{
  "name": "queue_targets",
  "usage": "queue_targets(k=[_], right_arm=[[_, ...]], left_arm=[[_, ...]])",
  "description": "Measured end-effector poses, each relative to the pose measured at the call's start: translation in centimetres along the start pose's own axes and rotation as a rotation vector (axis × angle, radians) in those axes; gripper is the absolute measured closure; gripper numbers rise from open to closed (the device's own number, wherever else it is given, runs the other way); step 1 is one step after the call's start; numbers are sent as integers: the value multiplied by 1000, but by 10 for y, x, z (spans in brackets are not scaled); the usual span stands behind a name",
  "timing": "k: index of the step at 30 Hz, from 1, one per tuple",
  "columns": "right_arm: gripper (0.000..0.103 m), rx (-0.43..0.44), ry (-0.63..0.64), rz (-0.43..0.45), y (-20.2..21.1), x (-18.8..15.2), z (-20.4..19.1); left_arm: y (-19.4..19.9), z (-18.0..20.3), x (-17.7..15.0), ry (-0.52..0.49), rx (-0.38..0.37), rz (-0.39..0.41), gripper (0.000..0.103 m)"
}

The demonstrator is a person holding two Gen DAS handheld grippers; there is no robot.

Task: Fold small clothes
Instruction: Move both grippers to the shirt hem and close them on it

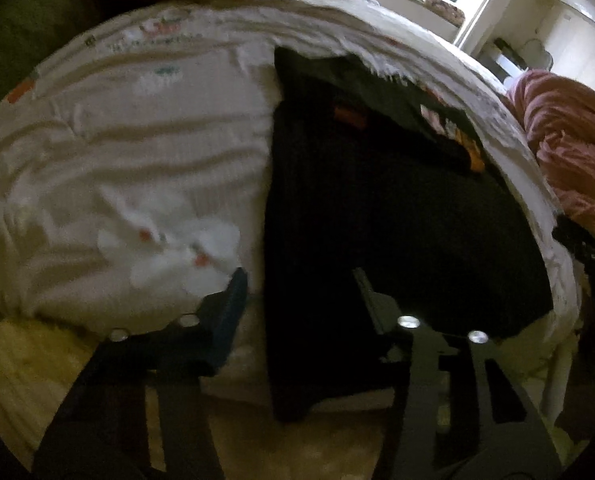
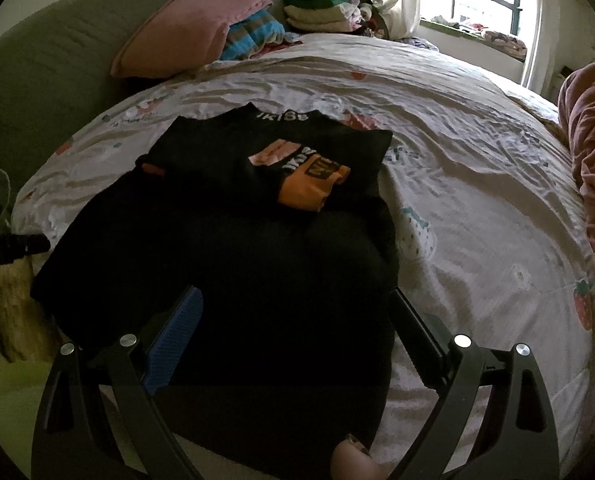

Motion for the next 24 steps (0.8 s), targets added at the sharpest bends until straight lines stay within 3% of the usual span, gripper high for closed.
queue_targets(k=[9,24], right_arm=[[10,15,-8,-68,3,-25,-1],[13,8,-68,-230,17,-80,21]], left_arm=[[-10,-1,-30,58,-53,-92,68],[-5,1,-42,26,-28,-85,69]])
Point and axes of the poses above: each gripper's, at about its wrist camera, not at the fingertips, and y roughly against the way its jaws point, z to its right, x to its top, the point moved 8 cm from there along -y, roughly the way its jaws point, and after that the axes turned 12 degrees about z, right-handed, at the moved point
